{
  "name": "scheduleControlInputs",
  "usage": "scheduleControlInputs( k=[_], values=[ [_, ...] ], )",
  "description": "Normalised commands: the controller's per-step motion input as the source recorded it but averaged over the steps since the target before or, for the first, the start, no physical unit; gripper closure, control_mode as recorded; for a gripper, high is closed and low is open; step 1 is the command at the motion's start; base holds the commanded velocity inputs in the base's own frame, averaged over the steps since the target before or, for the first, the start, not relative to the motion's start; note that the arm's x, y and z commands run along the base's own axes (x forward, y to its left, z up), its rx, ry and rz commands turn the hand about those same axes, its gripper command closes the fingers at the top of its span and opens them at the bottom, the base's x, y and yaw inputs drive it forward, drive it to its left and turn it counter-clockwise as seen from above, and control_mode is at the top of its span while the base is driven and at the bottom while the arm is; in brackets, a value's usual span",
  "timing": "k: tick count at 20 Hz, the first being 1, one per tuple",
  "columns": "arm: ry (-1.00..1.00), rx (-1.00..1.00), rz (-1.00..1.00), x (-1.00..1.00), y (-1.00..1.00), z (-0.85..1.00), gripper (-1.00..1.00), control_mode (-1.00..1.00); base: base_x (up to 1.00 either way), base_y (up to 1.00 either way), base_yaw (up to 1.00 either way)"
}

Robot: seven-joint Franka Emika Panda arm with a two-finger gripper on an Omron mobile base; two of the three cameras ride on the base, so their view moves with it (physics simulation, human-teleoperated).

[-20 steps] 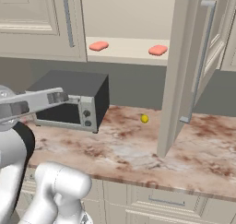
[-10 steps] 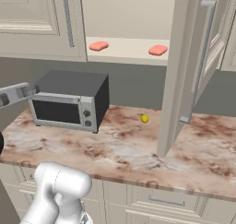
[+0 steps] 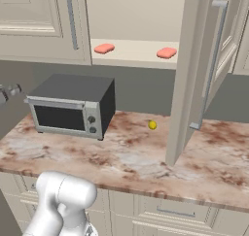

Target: Pick the bar soap and bar soap from the cabinet and place them on the counter.

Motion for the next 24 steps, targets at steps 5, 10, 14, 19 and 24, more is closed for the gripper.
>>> scheduleControlInputs(
  k=[5, 10, 14, 19, 24],
  values=[
    [-0.03, 0.1, 0.16, 0.28, 0.0, -0.04, -1.0, -1.0, 0.0, 0.0, 0.0],
    [0.0, 0.0, 0.26, 0.03, 0.16, -0.03, -1.0, -1.0, 0.0, 0.0, 0.0],
    [-0.02, 0.0, 0.17, -0.07, 0.09, 0.0, -1.0, -1.0, 0.0, 0.0, 0.0],
    [-0.02, 0.0, 0.08, -0.04, 0.19, -0.04, -1.0, -1.0, 0.0, 0.0, 0.0],
    [0.0, 0.0, 0.06, -0.01, 0.34, -0.04, -1.0, -1.0, 0.0, 0.0, 0.0]
  ],
)
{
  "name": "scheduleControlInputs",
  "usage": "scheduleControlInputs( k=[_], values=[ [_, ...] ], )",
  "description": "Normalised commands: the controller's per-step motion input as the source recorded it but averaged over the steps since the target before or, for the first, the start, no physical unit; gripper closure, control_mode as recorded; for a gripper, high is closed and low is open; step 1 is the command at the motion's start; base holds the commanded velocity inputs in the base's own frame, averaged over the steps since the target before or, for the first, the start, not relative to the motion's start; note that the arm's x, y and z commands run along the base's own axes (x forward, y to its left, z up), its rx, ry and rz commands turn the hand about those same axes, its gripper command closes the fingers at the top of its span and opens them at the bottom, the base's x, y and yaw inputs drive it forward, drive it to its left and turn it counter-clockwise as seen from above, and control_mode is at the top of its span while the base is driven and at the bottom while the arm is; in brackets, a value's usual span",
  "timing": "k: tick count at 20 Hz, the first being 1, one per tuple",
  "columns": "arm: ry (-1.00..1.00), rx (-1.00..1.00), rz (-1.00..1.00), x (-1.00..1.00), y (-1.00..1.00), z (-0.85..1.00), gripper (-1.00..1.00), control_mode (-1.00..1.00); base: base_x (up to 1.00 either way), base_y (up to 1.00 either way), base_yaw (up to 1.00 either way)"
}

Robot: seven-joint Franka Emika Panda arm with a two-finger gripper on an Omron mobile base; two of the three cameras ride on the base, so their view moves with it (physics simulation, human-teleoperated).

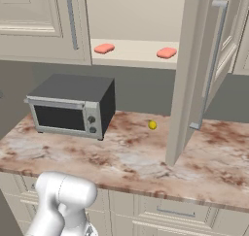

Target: Pick the bar soap and bar soap from the cabinet and place them on the counter.

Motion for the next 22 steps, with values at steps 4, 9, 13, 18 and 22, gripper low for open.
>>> scheduleControlInputs(
  k=[4, 9, 13, 18, 22],
  values=[
    [0.0, 0.0, 0.07, -0.01, 0.37, 0.0, -1.0, -1.0, 0.0, 0.0, 0.0],
    [-0.04, 0.0, 0.1, -0.01, 0.25, 0.01, -1.0, -1.0, 0.0, 0.0, 0.0],
    [-0.06, 0.0, 0.15, 0.02, 0.12, 0.01, -1.0, -1.0, 0.0, 0.0, 0.0],
    [-0.03, 0.01, 0.19, 0.38, 0.01, 0.0, -1.0, -1.0, 0.0, 0.0, 0.0],
    [0.0, 0.01, 0.17, 0.57, 0.09, -0.01, -1.0, -1.0, 0.0, 0.0, 0.0]
  ],
)
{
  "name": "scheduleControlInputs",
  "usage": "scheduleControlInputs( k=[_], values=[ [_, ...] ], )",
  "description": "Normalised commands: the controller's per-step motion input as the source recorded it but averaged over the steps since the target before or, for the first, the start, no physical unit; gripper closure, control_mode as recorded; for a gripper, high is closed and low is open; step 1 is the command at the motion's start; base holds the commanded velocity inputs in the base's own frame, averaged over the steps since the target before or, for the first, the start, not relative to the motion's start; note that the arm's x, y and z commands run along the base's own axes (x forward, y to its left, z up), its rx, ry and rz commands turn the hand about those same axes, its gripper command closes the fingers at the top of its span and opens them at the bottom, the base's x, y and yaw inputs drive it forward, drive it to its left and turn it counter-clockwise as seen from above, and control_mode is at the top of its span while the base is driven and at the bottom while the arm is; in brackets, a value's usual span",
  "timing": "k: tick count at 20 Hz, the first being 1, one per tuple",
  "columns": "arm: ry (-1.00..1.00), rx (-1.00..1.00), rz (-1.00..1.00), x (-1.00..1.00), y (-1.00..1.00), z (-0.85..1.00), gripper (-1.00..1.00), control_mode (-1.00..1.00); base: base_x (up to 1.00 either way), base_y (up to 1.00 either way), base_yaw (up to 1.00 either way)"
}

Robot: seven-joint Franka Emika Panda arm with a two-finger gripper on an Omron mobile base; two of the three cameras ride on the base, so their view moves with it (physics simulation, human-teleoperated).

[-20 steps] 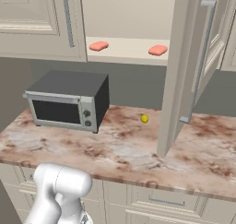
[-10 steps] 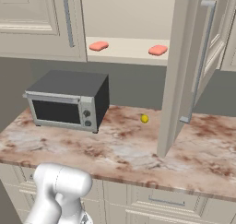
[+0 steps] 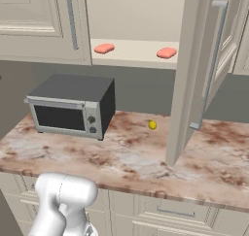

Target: Pick the bar soap and bar soap from the cabinet and place them on the counter.

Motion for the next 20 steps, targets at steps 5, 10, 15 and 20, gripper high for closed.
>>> scheduleControlInputs(
  k=[5, 10, 15, 20],
  values=[
    [0.0, 0.0, 0.06, 0.62, 0.04, -0.12, -1.0, -1.0, 0.0, 0.0, 0.0],
    [-0.01, 0.0, 0.0, 0.5, 0.05, -0.12, -1.0, -1.0, 0.0, 0.0, 0.0],
    [0.0, 0.0, 0.0, 0.41, 0.1, -0.04, -1.0, -1.0, 0.0, 0.0, 0.0],
    [0.0, 0.0, 0.0, 0.41, 0.0, 0.0, -1.0, -1.0, 0.0, 0.0, 0.0]
  ],
)
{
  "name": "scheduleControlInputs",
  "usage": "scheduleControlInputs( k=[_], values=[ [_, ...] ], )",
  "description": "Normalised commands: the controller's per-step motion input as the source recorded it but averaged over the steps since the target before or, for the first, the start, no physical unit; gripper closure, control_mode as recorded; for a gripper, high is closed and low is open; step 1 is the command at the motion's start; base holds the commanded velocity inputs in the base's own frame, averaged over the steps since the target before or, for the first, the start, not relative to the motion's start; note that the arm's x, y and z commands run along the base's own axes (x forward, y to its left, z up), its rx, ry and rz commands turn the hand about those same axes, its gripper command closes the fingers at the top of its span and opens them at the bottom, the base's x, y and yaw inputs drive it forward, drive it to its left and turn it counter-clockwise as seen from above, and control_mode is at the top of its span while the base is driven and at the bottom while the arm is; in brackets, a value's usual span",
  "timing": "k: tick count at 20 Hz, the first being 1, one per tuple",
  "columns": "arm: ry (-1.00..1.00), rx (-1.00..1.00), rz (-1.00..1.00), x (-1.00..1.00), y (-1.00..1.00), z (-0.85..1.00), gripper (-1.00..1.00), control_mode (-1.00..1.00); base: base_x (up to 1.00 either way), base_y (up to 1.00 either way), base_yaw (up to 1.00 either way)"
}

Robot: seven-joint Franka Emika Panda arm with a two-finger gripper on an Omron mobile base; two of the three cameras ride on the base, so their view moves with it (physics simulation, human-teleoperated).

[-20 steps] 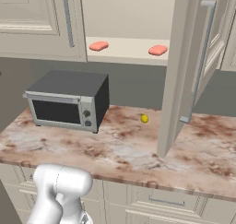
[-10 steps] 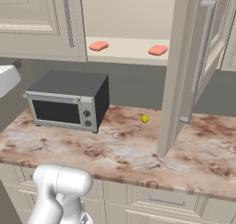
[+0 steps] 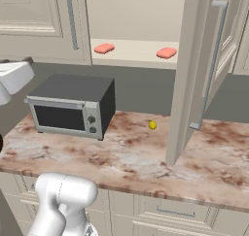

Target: Pick the bar soap and bar soap from the cabinet and place them on the counter.

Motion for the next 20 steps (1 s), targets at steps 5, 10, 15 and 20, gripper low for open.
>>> scheduleControlInputs(
  k=[5, 10, 15, 20],
  values=[
    [0.0, 0.0, 0.0, 0.41, 0.02, 0.0, -1.0, -1.0, 0.0, 0.0, 0.0],
    [0.0, 0.0, 0.0, 0.43, 0.05, -0.01, -1.0, -1.0, 0.0, 0.0, 0.0],
    [0.0, 0.0, 0.0, 0.45, 0.04, -0.01, -1.0, -1.0, 0.0, 0.0, 0.0],
    [0.0, 0.0, 0.02, 0.42, 0.0, -0.01, -1.0, -1.0, 0.0, 0.0, 0.0]
  ],
)
